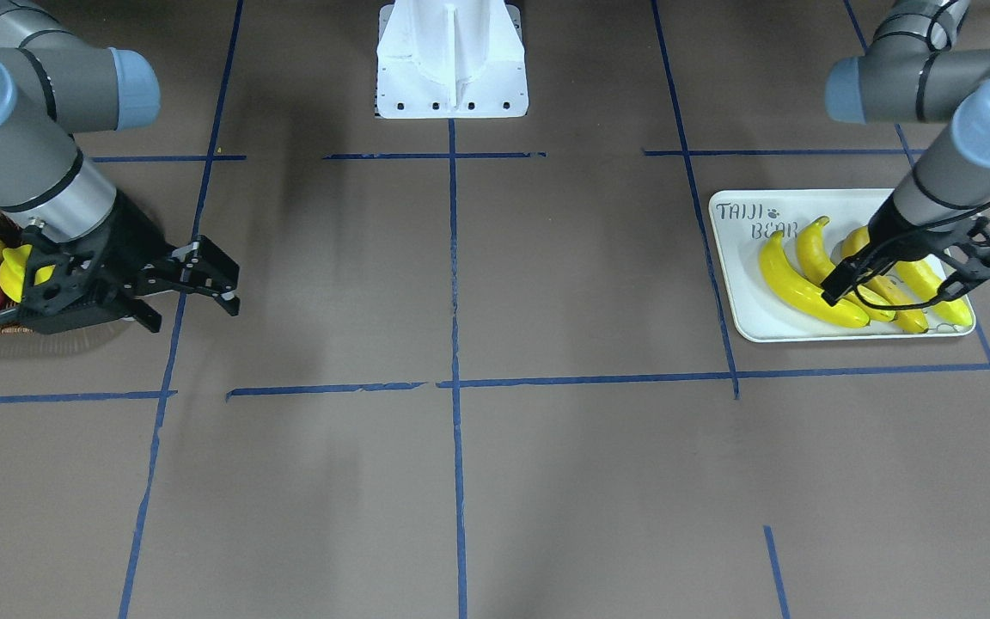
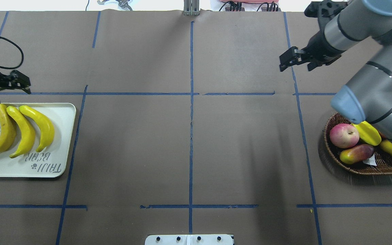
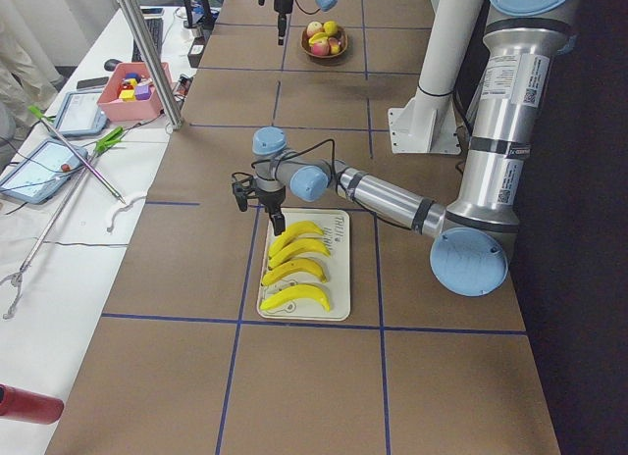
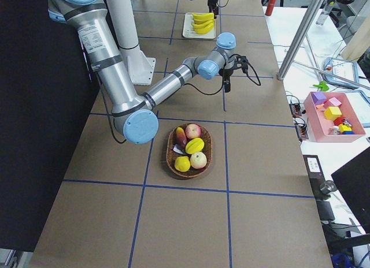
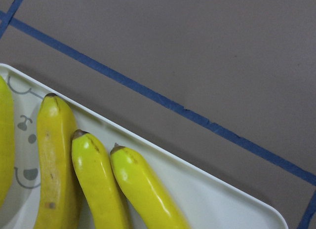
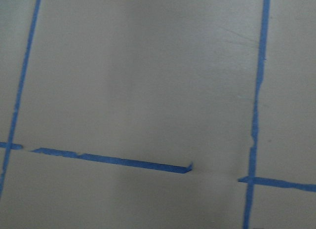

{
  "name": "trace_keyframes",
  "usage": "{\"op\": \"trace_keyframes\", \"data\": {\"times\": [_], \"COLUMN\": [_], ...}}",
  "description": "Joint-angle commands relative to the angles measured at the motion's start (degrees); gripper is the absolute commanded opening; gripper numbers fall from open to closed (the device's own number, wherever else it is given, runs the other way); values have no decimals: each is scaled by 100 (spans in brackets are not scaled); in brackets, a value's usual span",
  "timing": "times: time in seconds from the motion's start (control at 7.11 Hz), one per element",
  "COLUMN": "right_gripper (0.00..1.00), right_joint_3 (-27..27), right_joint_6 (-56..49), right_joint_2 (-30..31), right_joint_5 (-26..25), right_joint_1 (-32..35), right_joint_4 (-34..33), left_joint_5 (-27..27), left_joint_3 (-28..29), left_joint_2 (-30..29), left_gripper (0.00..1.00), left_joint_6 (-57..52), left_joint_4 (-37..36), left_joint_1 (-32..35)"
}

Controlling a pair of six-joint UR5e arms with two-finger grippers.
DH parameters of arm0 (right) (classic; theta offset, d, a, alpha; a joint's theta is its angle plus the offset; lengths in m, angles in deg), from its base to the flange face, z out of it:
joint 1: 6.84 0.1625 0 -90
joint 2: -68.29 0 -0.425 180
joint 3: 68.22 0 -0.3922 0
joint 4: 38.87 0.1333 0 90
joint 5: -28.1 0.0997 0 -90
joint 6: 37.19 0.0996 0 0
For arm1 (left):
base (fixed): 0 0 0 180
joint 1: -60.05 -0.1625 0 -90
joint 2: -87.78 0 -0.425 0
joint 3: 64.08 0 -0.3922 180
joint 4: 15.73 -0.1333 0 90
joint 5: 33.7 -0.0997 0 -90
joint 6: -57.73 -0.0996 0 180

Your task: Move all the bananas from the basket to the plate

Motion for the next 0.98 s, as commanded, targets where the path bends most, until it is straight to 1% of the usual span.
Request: {"op": "trace_keyframes", "data": {"times": [0.0, 0.14, 0.28, 0.42, 0.56, 0.7, 0.84], "right_gripper": [100, 100, 100, 100, 100, 100, 100], "right_joint_3": [458, 513, 478, 348, 33, -327, -548], "right_joint_6": [-1740, -2540, -3374, -4105, -4887, -5504, -5501], "right_joint_2": [530, 838, 1206, 1497, 1744, 1851, 2034], "right_joint_5": [7, 7, 33, 381, 689, 744, 745], "right_joint_1": [522, 828, 1180, 1557, 1987, 2375, 2631], "right_joint_4": [-1012, -1147, -1148, -1140, -1096, -1096, -1096], "left_joint_5": [91, 91, 91, 108, 135, 587, 1236], "left_joint_3": [-166, -97, 34, 296, 647, 937, 1175], "left_joint_2": [-3, 6, 15, 24, 24, 32, 154], "left_gripper": [100, 100, 100, 100, 100, 100, 100], "left_joint_6": [-2831, -4107, -5051, -5626, -6232, -6473, -6406], "left_joint_4": [-1150, -1478, -1533, -1508, -1507, -1525, -1473], "left_joint_1": [868, 1246, 1546, 1810, 2074, 2346, 2488]}}
